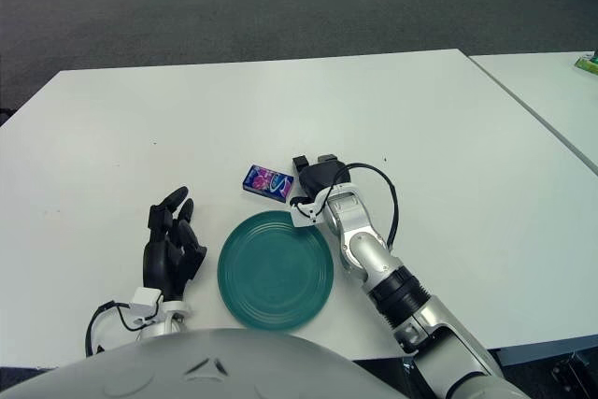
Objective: Put the gum into the plate.
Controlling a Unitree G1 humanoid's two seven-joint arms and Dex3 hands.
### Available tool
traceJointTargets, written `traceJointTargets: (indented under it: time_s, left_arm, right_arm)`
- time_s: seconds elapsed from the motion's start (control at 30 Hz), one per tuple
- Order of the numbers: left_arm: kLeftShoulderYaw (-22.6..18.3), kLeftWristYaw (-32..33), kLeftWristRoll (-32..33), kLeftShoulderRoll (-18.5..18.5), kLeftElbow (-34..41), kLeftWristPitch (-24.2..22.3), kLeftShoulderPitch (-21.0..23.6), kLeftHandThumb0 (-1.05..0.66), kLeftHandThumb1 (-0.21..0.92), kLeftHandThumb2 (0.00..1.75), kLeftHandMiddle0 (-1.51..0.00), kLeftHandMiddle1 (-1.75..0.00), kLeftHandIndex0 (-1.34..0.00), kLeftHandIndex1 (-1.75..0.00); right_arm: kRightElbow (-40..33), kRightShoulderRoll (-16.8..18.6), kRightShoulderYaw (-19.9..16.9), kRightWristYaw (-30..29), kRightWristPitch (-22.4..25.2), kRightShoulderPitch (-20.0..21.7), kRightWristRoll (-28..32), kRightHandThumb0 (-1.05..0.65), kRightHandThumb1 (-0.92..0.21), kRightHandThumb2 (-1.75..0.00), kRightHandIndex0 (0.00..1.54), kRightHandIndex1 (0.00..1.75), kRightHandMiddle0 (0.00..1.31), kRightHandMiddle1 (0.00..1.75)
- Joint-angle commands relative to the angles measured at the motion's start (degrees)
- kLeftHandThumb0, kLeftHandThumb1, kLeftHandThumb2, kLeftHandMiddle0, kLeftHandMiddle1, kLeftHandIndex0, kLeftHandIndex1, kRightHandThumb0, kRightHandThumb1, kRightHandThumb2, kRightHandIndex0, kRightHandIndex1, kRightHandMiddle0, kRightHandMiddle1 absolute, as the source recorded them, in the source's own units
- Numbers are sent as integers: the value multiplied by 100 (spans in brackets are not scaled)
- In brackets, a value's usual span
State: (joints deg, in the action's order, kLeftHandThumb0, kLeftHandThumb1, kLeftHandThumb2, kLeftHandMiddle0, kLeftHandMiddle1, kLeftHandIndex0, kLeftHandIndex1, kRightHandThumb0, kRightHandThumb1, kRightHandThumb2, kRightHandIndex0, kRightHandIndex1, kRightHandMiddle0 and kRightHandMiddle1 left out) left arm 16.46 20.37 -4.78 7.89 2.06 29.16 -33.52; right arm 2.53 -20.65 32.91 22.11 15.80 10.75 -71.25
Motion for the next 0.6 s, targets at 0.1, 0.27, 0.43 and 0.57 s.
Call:
traceJointTargets:
  time_s: [0.1, 0.27, 0.43, 0.57]
  left_arm:
    - [367, 149, 20, 600, -37, 13, -83, -80, 92, 92, -35, -21, -3, -92]
    - [429, 198, -96, 521, 30, -135, -76, -79, 92, 92, -36, -20, -1, -91]
    - [478, 217, -85, 487, 78, -191, -82, -79, 92, 93, -36, -20, 0, -89]
    - [502, 197, -22, 449, 138, -286, -91, -78, 92, 93, -35, -19, 0, -87]
  right_arm:
    - [277, -141, -19, 88, 68, -1, 0, -90, -92, -63, 47, 11, 0, 52]
    - [311, -164, -11, 35, -3, 44, 32, -89, -92, -62, 47, 11, 0, 54]
    - [331, -167, -15, 28, -22, 73, 73, -89, -92, -62, 48, 13, 0, 56]
    - [356, -150, -7, 37, -24, 117, 85, -90, -92, -62, 47, 13, 0, 56]
